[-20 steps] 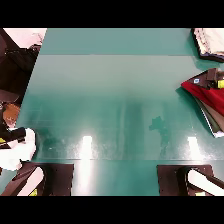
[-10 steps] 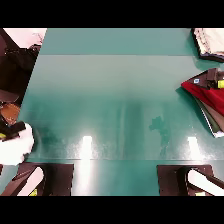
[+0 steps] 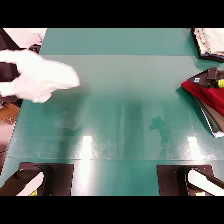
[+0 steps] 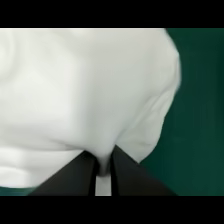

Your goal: Fold the shirts.

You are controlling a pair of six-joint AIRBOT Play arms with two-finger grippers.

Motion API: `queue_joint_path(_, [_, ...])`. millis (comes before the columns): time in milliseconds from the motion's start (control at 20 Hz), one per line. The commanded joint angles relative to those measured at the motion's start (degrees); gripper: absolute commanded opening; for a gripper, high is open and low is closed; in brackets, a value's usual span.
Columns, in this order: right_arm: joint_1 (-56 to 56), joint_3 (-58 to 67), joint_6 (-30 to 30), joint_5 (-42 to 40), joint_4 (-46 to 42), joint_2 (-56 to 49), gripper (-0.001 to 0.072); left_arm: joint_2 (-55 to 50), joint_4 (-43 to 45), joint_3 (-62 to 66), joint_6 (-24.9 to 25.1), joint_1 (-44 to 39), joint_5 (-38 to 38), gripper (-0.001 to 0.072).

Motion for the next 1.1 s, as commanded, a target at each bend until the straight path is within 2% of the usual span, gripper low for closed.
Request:
queue_joint_path(0, [0.0,3.0,0.0,-0.7,0.1,0.0,0.0016,-3.1,-1.9,12.5,0.7,-12.9,0.6,0.0025])
queue_joint_path(150, [0.0,9.0,0.0,-1.2,0.1,0.0,0.0017,-9.6,-3.0,18.6,2.7,-22.8,0.4,0.0025])
queue_joint_path(300, [0.0,14.3,0.0,-2.1,0.1,0.0,0.0016,-18.3,-3.3,19.5,5.5,-31.3,-0.2,0.0027])
queue_joint_path(400, [0.0,17.1,0.0,-2.0,0.1,0.0,0.0016,-25.3,-6.6,19.5,8.3,-35.7,-1.9,0.0027])
queue_joint_path(500, [0.0,18.9,0.0,-1.6,0.1,0.0,0.0016,-32.2,-11.7,19.5,11.0,-38.8,-0.3,0.0028])
queue_joint_path(550, [0.0,19.4,0.0,-1.5,0.1,0.0,0.0016,-35.0,-13.6,19.5,11.5,-39.6,1.2,0.0070])
queue_joint_path(650, [0.0,19.5,0.0,-0.8,0.0,0.0,0.0016,-38.6,-14.8,19.5,12.0,-39.6,3.5,0.0720])
queue_joint_path(750, [0.0,19.5,0.0,-0.2,0.0,0.0,0.0016,-38.6,-14.4,19.5,12.0,-37.1,2.0,0.0650])
queue_joint_path(950, [0.0,19.5,0.0,-0.2,0.0,0.0,0.0016,-35.4,-14.1,18.2,11.3,-26.3,-4.9,0.0648])
queue_joint_path(1050, [0.0,19.5,0.0,-0.1,0.0,0.0,0.0016,-34.4,-16.6,12.5,10.1,-22.0,-4.7,0.0648])
